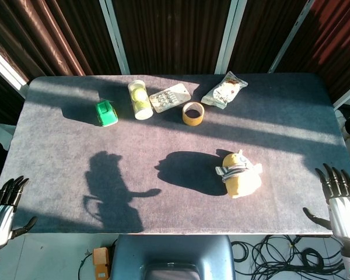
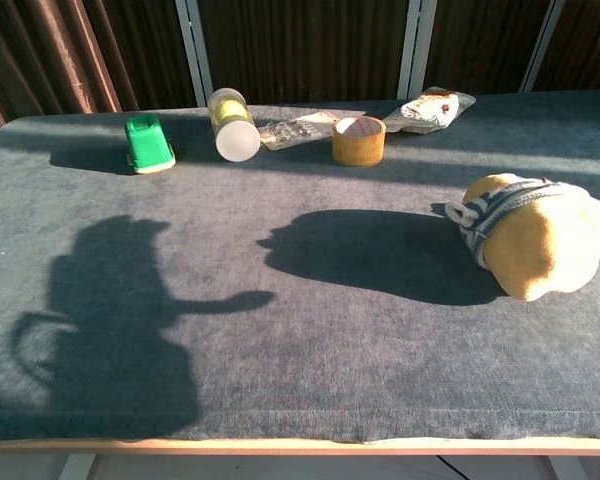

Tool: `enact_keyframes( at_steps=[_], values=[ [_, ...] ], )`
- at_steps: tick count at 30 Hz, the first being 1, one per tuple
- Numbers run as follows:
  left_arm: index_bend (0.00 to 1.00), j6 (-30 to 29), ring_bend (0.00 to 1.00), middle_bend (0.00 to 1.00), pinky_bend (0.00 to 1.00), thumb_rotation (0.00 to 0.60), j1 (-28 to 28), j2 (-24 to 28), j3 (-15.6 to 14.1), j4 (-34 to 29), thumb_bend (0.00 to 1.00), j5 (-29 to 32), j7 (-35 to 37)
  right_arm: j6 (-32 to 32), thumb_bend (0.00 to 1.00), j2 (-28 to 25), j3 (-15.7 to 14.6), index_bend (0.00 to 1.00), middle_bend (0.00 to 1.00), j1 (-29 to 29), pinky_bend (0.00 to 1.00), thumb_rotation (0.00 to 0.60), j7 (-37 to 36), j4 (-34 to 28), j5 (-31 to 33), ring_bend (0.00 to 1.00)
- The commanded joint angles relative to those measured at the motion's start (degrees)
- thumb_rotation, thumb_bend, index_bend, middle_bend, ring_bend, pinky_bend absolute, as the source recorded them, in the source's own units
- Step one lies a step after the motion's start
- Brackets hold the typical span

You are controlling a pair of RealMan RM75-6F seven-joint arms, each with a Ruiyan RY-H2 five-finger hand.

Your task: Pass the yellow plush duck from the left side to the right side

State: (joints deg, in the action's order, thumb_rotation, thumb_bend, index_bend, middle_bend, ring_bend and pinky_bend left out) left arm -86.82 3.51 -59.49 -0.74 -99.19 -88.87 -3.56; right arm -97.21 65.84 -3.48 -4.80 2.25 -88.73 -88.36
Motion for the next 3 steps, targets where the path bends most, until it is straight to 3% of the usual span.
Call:
enact_keyframes(
  at_steps=[1,3],
  values=[
    [0.0,-0.2,0.03,0.04,0.19,0.6,-0.2,0.0,0.2,0.5,0.23,0.1,0.1,1.2,0.0,0.1,0.4,0.0,0.0,0.2,0.03,0.6,0.9,-0.4,0.0,0.0],
    [0.0,-0.4,0.03,0.04,0.19,0.6,-0.3,-0.1,0.3,0.5,0.23,0.4,-0.1,2.2,0.0,-0.1,0.7,0.0,0.0,0.1,0.03,0.6,1.5,-0.8,0.3,0.0]
  ],
)
